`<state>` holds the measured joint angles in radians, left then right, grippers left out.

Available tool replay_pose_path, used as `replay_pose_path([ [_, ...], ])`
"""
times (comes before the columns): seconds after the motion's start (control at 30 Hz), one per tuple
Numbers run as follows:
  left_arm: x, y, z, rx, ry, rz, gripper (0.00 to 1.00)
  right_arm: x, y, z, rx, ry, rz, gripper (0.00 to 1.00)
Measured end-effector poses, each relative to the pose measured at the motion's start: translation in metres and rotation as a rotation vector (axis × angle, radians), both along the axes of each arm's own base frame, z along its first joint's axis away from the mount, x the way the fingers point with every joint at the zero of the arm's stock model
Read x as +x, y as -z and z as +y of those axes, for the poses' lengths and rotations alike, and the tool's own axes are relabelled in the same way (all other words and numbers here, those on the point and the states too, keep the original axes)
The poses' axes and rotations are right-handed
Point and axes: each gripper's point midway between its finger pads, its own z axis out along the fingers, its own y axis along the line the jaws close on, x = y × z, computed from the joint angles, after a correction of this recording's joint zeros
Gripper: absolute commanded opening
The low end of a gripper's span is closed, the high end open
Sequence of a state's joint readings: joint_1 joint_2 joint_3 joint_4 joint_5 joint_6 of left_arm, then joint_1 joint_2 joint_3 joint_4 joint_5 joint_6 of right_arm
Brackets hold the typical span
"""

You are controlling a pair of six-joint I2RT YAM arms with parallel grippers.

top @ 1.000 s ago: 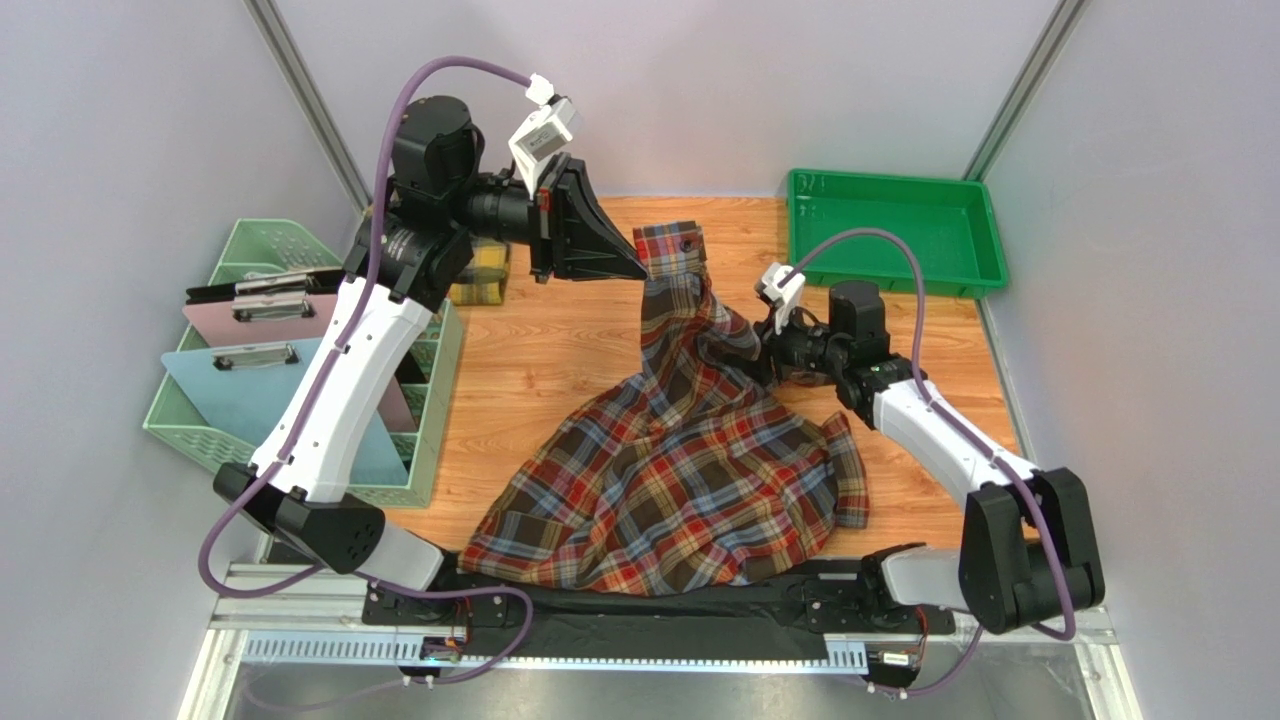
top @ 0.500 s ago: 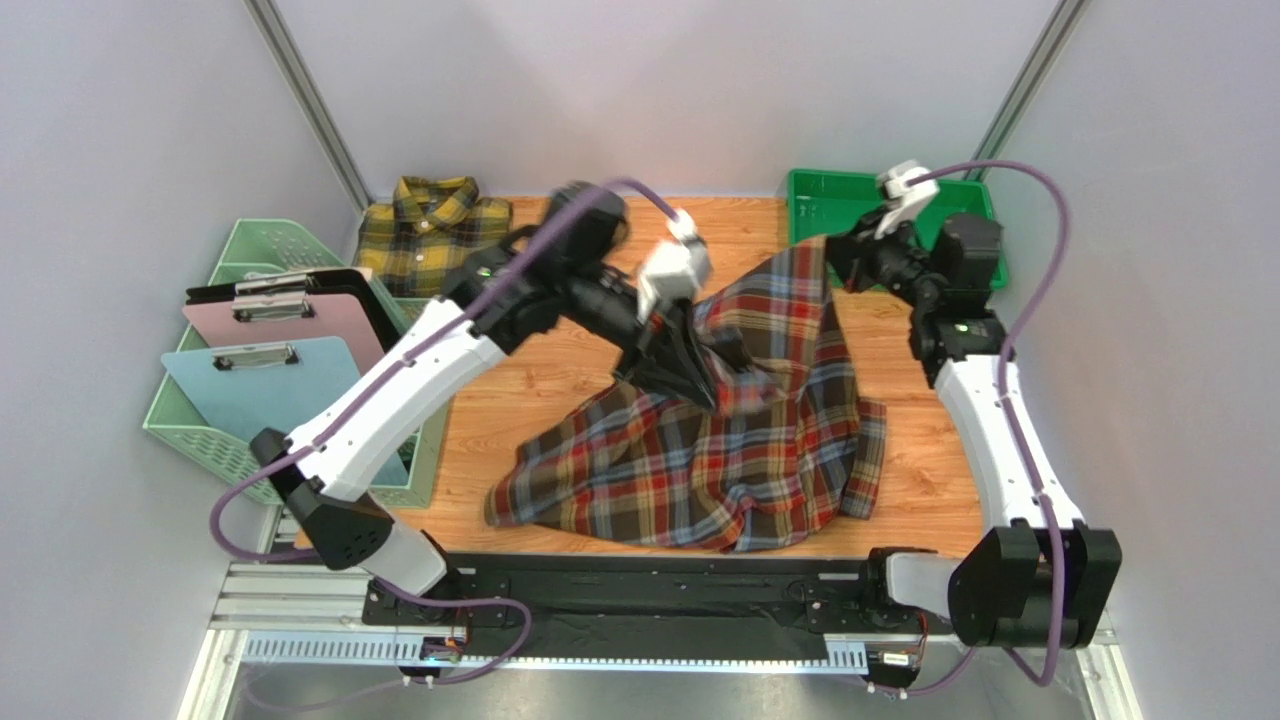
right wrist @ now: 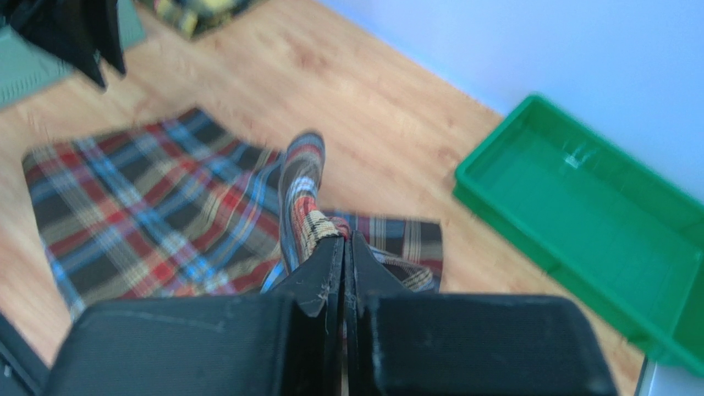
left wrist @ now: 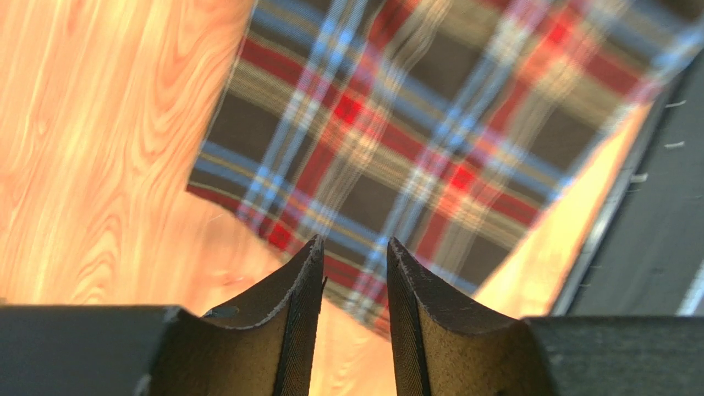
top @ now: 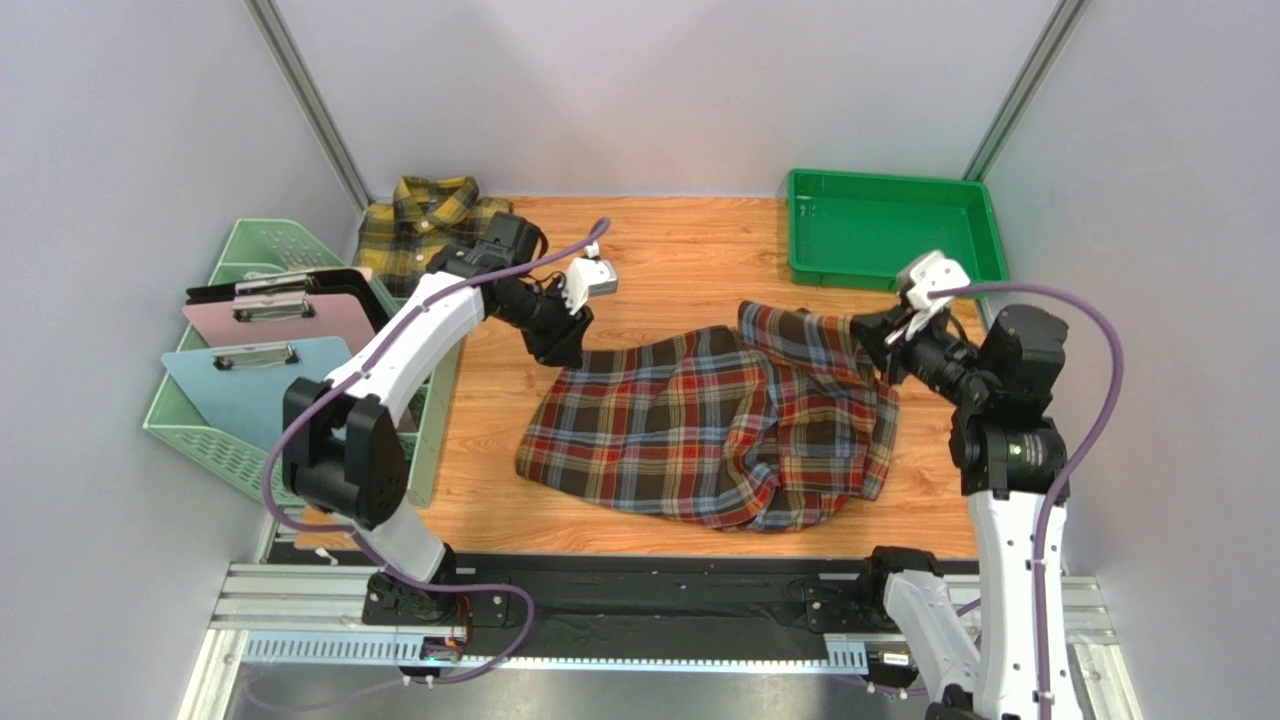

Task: Fold and stack the long sleeve shirts
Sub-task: Flatten the shirt out

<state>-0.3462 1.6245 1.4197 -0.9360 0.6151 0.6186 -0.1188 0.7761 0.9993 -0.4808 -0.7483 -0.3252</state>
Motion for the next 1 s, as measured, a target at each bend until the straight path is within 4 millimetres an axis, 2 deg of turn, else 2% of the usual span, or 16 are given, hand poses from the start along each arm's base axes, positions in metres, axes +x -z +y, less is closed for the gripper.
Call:
replay_pose_path([
  [0.1, 0.019, 0.025, 0.003, 0.071, -0.007, 0.014, 0.4, -0.015, 0.036, -0.004, -0.062, 0.004, 0.075, 0.0],
  [0.2, 0.047, 0.05, 0.0, 0.126, -0.004, 0.022, 0.38, -0.028, 0.075, -0.009, -0.103, 0.017, 0.184, 0.0],
  [0.23, 0.057, 0.056, -0.001, 0.146, 0.003, 0.021, 0.37, -0.031, 0.083, -0.011, -0.11, 0.021, 0.21, 0.0],
  [0.37, 0.101, 0.077, -0.004, 0.214, 0.028, -0.017, 0.36, -0.04, 0.095, -0.015, -0.146, 0.035, 0.25, 0.0],
  [0.47, 0.119, 0.093, -0.002, 0.268, 0.057, -0.023, 0.38, -0.045, 0.097, -0.018, -0.162, 0.044, 0.261, 0.0],
  [0.57, 0.116, 0.111, 0.005, 0.32, 0.105, 0.01, 0.5, -0.045, 0.099, -0.02, -0.174, 0.054, 0.266, 0.0],
  [0.7, 0.101, 0.12, 0.012, 0.369, 0.161, 0.057, 0.55, -0.042, 0.102, -0.024, -0.187, 0.066, 0.283, 0.0],
  [0.77, 0.096, 0.121, 0.011, 0.385, 0.18, 0.066, 0.55, -0.041, 0.104, -0.025, -0.19, 0.071, 0.29, 0.0],
  [0.9, 0.089, 0.131, 0.007, 0.419, 0.2, 0.084, 0.43, -0.038, 0.108, -0.027, -0.193, 0.077, 0.308, 0.0],
  [1.0, 0.091, 0.139, 0.006, 0.455, 0.195, 0.085, 0.44, -0.035, 0.109, -0.028, -0.197, 0.085, 0.312, 0.0],
])
